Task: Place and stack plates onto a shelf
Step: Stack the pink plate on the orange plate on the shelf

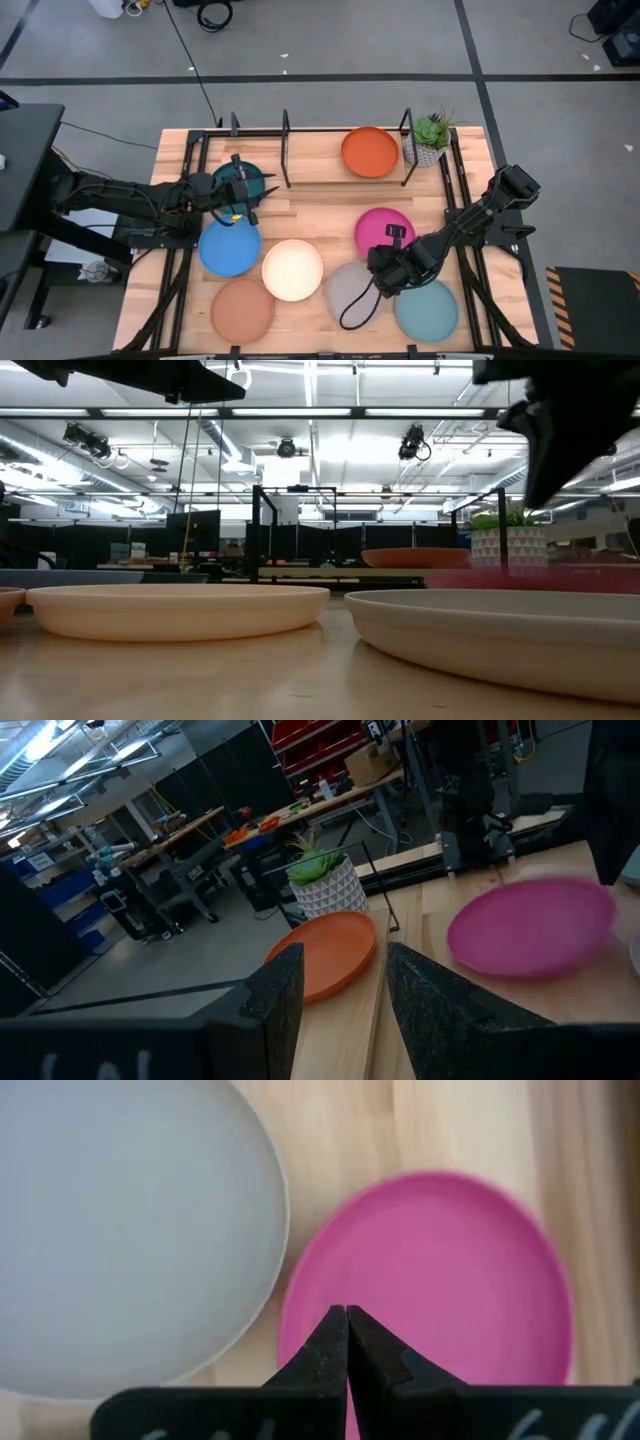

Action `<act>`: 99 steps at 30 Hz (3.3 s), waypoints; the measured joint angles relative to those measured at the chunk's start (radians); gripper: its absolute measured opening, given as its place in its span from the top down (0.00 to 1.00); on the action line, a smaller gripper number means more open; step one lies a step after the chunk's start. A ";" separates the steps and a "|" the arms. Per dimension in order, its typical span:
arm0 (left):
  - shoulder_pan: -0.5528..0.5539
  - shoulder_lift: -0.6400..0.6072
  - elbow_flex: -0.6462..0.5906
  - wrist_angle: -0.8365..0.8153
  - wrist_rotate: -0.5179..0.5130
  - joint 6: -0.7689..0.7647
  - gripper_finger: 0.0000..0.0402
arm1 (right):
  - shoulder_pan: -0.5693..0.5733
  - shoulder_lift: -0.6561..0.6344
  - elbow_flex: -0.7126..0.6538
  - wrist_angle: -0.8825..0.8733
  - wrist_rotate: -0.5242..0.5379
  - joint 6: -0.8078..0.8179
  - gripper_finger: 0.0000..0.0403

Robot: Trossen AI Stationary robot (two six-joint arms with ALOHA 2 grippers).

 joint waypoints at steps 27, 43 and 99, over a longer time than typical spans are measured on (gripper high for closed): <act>0.000 0.000 0.000 -0.020 0.000 -0.052 0.62 | -0.016 -0.001 -0.273 0.255 -0.265 0.103 0.73; 0.000 0.000 0.000 -0.021 0.000 -0.042 0.62 | -0.012 -0.002 -0.166 0.216 -0.246 -0.013 0.95; -0.143 0.000 0.001 -0.142 0.002 -0.292 0.62 | -0.864 -0.001 0.079 -0.006 -0.115 -0.975 0.96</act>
